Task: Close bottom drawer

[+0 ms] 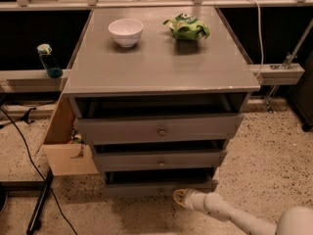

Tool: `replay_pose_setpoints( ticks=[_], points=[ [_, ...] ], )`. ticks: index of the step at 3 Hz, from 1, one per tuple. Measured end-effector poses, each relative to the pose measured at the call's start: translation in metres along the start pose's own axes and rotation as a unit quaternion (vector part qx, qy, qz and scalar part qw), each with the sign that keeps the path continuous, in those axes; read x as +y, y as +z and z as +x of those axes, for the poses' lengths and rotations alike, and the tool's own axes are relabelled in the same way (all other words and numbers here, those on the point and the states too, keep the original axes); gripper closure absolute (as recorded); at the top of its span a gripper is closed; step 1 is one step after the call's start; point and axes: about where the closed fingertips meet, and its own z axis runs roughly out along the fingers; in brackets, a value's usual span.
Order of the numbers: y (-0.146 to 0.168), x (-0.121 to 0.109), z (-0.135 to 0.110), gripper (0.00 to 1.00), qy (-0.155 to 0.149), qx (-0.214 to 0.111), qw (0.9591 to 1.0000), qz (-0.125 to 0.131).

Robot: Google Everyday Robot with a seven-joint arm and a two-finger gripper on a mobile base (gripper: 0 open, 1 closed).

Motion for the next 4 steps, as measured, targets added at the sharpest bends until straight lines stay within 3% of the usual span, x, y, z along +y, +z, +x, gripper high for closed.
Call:
replay_pose_setpoints(
  ticks=[1, 4],
  points=[
    [0.002, 0.001, 0.001, 1.0, 0.001, -0.001, 1.0, 0.003],
    [0.019, -0.027, 0.006, 1.0, -0.022, 0.004, 0.997, 0.073]
  ],
)
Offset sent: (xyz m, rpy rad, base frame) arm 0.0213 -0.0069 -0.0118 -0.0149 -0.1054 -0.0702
